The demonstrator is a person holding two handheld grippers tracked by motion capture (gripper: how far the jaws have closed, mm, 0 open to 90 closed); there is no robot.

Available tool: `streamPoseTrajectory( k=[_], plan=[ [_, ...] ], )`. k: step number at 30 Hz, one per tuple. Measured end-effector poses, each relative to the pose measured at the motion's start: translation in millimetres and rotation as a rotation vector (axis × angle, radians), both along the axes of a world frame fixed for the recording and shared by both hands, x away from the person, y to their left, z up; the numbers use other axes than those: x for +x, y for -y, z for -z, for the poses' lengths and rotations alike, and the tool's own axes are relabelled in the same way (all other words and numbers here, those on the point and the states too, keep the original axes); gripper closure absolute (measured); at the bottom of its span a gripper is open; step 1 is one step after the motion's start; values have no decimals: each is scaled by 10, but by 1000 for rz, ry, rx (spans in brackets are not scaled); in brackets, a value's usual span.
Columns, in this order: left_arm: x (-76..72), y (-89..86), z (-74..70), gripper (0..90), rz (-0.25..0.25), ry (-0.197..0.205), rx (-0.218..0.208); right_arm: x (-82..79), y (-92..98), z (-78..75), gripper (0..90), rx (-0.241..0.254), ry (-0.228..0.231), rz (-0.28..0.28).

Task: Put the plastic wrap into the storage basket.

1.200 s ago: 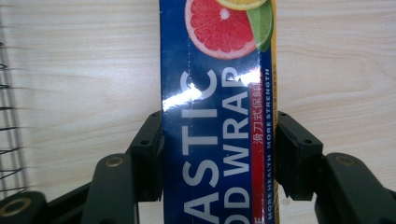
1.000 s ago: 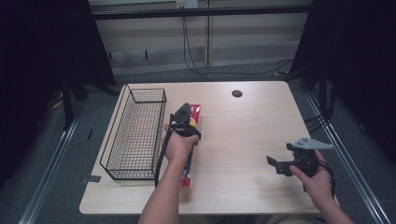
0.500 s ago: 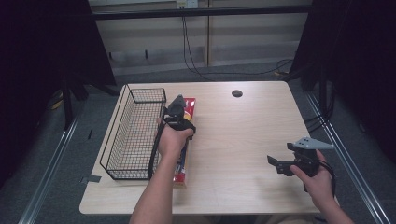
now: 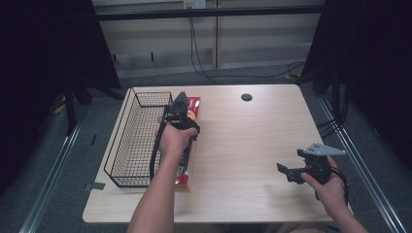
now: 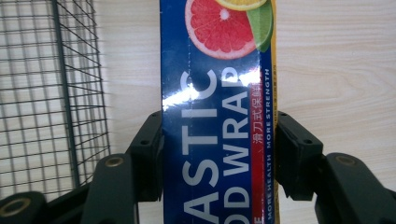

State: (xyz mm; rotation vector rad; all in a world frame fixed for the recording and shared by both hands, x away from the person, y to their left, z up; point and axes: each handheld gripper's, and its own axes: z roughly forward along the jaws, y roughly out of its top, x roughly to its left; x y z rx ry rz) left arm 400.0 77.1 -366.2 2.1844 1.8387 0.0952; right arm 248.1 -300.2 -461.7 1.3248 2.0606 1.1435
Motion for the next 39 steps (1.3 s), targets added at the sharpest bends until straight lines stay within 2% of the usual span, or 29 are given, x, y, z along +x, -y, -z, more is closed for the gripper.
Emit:
streamPoseTrajectory(
  k=[4, 7, 11, 26, 39],
  plan=[
    [3, -33, -53, 442, -18, -5, -18, 1, -14, 6, 34, 0, -5, -3],
    [7, -68, -114, 443, -20, 2, 0, -5, -20, 3, 34, -2, -5, -5],
    [14, -111, -155, 443, -11, 1, -1, -6, -19, 2, 34, -2, -3, -6],
    [39, -223, -331, 443, -30, 14, 8, -6, -22, 2, 34, -6, 0, -10],
    [47, -356, -435, 442, -31, 0, 2, -7, -30, 2, 34, -8, 1, -14]
  ],
)
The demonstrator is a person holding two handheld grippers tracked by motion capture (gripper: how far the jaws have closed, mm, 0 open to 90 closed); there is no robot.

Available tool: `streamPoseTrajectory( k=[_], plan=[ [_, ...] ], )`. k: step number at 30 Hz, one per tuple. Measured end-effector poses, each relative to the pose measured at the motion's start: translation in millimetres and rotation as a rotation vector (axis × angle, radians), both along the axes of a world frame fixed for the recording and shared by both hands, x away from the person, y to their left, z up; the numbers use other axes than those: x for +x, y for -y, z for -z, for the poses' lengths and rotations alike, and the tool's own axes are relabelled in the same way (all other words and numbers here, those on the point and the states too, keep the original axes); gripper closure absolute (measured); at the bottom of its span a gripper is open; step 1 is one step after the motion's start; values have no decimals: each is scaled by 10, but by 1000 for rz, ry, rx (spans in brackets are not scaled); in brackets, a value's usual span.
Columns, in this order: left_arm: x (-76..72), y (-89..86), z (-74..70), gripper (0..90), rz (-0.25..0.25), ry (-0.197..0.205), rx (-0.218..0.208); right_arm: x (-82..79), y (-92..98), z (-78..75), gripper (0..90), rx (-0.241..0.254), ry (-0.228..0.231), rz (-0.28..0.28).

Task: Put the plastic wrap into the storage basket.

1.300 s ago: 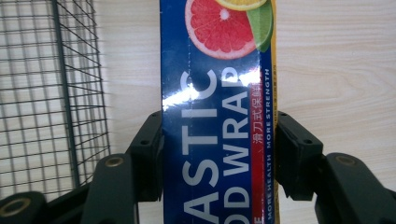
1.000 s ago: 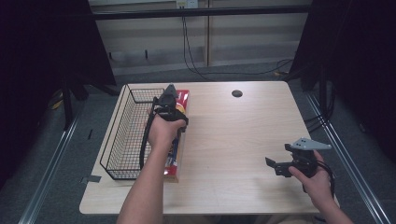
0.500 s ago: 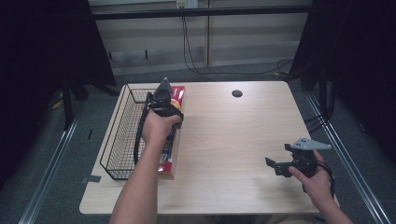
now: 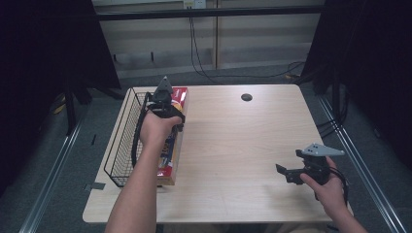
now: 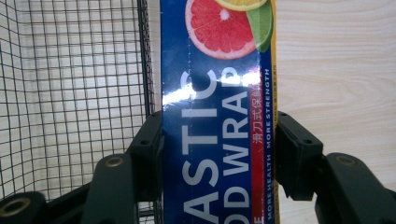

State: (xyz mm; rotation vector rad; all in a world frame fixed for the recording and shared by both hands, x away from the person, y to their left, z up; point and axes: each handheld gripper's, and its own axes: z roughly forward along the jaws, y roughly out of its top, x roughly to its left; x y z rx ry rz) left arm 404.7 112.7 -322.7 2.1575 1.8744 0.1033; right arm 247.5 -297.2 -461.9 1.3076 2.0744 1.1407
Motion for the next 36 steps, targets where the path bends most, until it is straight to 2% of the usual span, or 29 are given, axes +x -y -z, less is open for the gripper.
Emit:
streamPoseTrajectory(
  k=[1, 9, 13, 16, 36],
  plan=[
    [1, -30, -10, 442, -13, 3, -3, 0, -1, 0, 34, 0, -1, 0],
    [-3, -150, -45, 442, -20, 0, 6, 0, -3, 2, 34, 2, -4, -3],
    [-6, -192, -65, 442, -35, -2, -5, -1, -6, 2, 34, 0, -3, -4],
    [-4, -230, -82, 442, -30, -5, 9, 0, -9, 3, 34, 0, -5, -4],
    [-12, -396, -171, 442, -47, 3, 6, -2, -8, -2, 34, 1, -2, -5]
  ],
)
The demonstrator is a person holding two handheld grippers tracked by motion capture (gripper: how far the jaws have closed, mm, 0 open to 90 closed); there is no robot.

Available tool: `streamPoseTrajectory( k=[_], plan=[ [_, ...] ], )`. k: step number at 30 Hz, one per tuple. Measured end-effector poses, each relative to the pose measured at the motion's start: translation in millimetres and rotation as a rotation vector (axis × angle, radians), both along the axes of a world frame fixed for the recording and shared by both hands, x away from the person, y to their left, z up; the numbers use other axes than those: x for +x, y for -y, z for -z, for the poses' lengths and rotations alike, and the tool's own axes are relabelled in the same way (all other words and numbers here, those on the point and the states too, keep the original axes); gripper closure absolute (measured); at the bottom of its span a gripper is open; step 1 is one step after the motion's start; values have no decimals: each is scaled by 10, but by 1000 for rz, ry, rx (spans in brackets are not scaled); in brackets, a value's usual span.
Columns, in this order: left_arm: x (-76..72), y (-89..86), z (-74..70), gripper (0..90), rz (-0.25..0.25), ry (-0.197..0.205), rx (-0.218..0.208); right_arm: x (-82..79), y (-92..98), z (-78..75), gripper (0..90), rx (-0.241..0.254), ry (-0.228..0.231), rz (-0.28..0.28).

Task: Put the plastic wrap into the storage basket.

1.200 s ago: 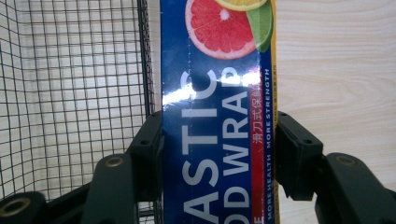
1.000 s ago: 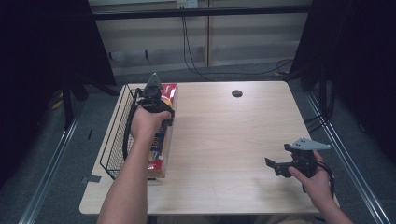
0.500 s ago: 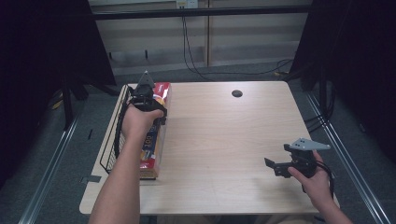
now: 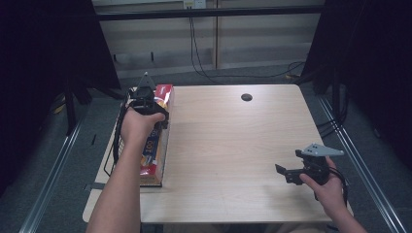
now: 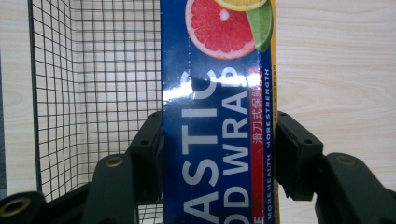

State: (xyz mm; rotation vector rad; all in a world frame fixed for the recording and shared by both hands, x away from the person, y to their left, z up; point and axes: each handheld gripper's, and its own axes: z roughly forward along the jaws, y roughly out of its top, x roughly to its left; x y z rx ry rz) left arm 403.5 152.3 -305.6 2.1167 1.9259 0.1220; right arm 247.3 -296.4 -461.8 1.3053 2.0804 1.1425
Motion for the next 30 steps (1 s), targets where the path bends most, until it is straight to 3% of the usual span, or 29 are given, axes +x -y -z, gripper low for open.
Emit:
streamPoseTrajectory(
  k=[30],
  plan=[
    [-26, -332, -16, 442, -40, 8, 14, 1, -25, 7, 34, -7, -3, -8]
  ],
)
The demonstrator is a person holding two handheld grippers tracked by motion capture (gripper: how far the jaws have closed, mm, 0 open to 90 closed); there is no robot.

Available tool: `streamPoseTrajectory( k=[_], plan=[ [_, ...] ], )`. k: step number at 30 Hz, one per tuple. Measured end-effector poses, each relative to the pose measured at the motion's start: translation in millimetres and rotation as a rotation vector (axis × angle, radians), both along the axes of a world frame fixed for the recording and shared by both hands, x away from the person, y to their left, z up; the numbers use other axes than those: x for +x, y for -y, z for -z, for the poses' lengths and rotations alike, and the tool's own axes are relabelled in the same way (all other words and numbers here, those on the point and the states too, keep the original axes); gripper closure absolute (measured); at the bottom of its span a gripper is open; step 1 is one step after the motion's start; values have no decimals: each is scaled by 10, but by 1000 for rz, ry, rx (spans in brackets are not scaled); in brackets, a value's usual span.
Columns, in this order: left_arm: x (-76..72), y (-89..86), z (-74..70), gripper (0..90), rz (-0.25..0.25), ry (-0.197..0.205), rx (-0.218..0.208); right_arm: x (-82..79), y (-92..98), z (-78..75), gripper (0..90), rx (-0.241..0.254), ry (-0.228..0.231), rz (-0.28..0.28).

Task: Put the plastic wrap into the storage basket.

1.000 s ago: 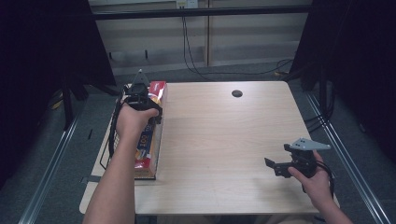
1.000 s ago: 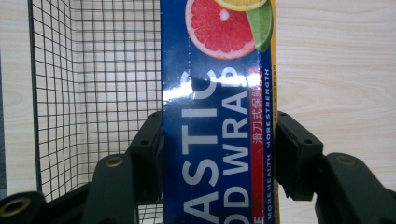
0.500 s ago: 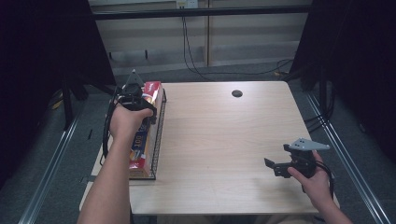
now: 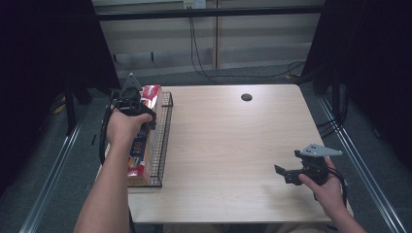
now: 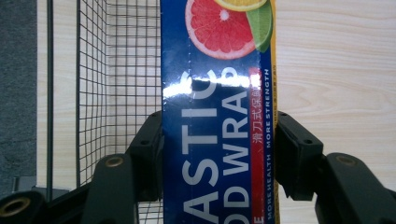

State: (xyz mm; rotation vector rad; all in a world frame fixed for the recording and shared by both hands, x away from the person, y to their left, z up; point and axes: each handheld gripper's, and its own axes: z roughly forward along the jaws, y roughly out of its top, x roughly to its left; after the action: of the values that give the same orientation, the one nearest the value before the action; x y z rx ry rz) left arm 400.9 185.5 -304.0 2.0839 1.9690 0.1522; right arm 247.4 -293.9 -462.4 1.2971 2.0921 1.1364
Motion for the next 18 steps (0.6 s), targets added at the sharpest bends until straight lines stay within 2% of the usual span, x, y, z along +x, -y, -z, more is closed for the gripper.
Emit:
streamPoseTrajectory(
  k=[18],
  plan=[
    [5, -222, 151, 442, -36, -18, 1, 2, 6, -2, 34, 0, 0, 3]
  ],
)
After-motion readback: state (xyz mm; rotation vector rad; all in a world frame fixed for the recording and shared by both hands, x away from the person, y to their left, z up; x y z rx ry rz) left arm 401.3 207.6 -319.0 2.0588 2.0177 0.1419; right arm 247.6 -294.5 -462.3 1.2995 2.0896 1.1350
